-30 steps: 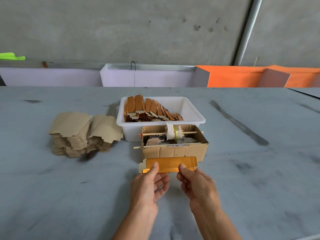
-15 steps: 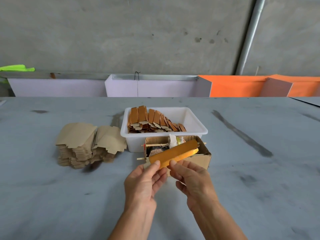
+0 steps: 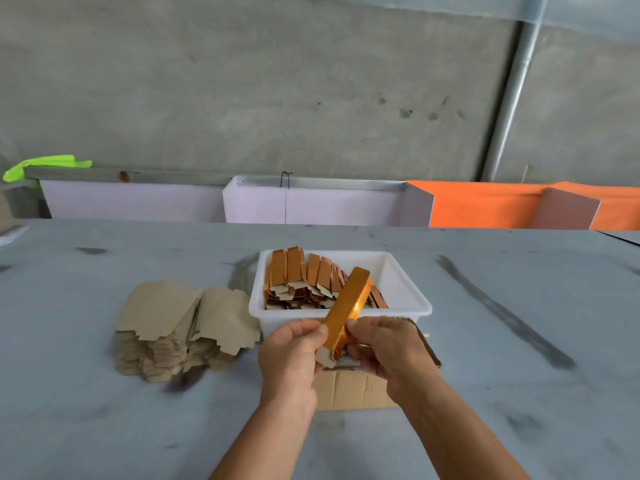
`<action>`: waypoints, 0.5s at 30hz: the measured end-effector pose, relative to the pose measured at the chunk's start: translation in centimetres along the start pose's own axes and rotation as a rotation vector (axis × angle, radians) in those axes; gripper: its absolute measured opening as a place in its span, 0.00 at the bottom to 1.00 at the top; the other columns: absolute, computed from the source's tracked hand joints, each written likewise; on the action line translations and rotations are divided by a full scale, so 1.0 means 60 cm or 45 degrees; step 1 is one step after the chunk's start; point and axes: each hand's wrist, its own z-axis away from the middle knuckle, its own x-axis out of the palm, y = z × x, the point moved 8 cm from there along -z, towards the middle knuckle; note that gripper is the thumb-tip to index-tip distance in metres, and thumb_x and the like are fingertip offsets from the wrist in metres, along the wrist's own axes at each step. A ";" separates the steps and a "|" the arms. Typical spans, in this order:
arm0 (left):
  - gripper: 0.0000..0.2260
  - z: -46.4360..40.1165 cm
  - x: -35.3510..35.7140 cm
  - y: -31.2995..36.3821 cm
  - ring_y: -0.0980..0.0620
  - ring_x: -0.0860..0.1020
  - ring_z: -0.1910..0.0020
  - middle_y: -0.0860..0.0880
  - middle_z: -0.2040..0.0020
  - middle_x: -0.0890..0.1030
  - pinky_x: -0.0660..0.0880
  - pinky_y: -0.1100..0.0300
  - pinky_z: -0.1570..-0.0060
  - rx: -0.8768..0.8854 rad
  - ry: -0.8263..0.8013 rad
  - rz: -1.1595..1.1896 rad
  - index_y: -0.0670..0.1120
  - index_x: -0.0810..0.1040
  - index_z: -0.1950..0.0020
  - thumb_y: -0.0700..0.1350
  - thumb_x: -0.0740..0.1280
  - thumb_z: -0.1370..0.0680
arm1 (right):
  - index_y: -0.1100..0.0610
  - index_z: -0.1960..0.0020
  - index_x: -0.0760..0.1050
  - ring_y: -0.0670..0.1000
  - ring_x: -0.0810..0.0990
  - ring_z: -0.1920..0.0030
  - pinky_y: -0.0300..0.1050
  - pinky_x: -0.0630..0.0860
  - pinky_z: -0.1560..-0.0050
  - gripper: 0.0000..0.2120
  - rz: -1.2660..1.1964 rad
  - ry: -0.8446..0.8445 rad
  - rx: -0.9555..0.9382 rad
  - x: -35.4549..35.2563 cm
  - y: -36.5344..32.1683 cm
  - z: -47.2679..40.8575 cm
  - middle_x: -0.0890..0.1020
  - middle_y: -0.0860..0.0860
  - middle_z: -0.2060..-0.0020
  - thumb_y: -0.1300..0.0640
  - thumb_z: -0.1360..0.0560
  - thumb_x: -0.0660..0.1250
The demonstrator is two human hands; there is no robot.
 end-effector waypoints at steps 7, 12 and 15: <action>0.08 -0.059 0.024 0.041 0.50 0.81 0.58 0.51 0.62 0.83 0.79 0.51 0.52 0.235 0.070 -0.109 0.49 0.81 0.62 0.36 0.72 0.29 | 0.59 0.59 0.79 0.49 0.84 0.66 0.42 0.80 0.63 0.04 0.165 0.167 -0.261 0.017 -0.042 -0.053 0.84 0.54 0.65 0.67 0.28 0.69; 0.10 -0.122 0.051 0.073 0.54 0.81 0.55 0.53 0.58 0.82 0.79 0.58 0.52 0.401 -0.031 -0.403 0.51 0.79 0.57 0.35 0.69 0.27 | 0.56 0.63 0.79 0.52 0.82 0.64 0.44 0.80 0.62 0.09 0.371 0.183 -0.349 0.041 -0.088 -0.125 0.83 0.53 0.66 0.68 0.29 0.68; 0.09 -0.160 0.072 0.096 0.57 0.80 0.54 0.54 0.55 0.82 0.75 0.66 0.54 0.529 -0.057 -0.589 0.50 0.80 0.52 0.36 0.70 0.27 | 0.56 0.65 0.79 0.48 0.78 0.69 0.40 0.76 0.69 0.10 0.402 0.190 -0.314 0.057 -0.105 -0.179 0.82 0.52 0.68 0.68 0.28 0.68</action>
